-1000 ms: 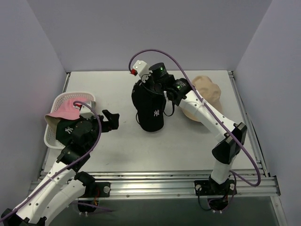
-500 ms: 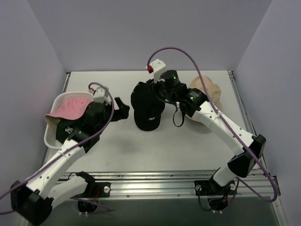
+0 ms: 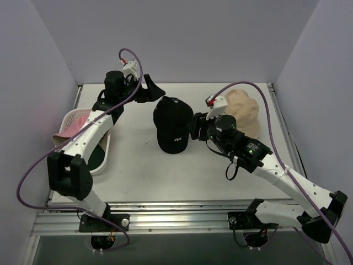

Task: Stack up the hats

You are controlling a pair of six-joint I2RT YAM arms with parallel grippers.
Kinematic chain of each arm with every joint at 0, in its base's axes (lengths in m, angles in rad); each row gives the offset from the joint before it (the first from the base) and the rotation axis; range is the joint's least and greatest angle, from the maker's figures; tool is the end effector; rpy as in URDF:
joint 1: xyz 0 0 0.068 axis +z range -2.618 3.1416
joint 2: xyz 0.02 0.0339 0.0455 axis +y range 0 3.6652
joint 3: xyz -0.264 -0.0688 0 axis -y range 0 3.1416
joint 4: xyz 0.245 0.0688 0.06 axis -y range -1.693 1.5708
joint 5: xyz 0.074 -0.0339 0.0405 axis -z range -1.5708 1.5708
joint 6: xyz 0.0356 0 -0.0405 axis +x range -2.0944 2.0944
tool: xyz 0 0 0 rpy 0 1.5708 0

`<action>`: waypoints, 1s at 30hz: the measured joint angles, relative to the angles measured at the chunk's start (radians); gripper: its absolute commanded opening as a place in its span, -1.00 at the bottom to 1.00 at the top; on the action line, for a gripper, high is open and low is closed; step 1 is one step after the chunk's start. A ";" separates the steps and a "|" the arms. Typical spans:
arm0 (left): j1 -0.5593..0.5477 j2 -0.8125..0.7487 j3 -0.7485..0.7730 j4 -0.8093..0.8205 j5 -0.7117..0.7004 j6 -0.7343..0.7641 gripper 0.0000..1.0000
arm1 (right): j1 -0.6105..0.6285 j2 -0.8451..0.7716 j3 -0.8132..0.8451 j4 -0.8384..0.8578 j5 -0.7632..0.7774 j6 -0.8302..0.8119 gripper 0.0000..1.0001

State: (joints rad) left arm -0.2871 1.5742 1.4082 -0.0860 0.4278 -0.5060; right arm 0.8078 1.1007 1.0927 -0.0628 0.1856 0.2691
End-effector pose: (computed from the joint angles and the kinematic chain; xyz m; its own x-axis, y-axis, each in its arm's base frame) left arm 0.3559 -0.1205 0.3697 -0.5208 -0.3060 -0.7969 0.4465 0.6980 -0.5599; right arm 0.1807 0.1795 0.3992 -0.2022 0.1667 -0.9651 -0.5492 0.7966 0.2526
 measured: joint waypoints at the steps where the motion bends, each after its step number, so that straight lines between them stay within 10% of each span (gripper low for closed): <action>1: -0.001 0.043 0.037 -0.003 0.034 0.006 0.84 | 0.000 -0.002 -0.014 0.020 0.003 0.023 -0.02; 9: -0.016 0.211 0.120 -0.016 0.153 0.039 0.60 | 0.006 0.092 -0.108 0.161 0.043 0.163 0.00; 21: -0.021 0.267 0.136 0.005 0.150 0.031 -0.95 | 0.006 0.194 -0.110 0.267 0.094 0.214 -0.04; 30: -0.022 0.233 0.010 0.076 0.071 -0.028 -0.95 | 0.006 0.194 -0.140 0.306 0.093 0.222 -0.04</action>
State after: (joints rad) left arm -0.3088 1.8069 1.4178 -0.0101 0.4988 -0.5339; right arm 0.8135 1.2945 0.9527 0.2432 0.2790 0.4908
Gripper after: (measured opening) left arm 0.063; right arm 0.481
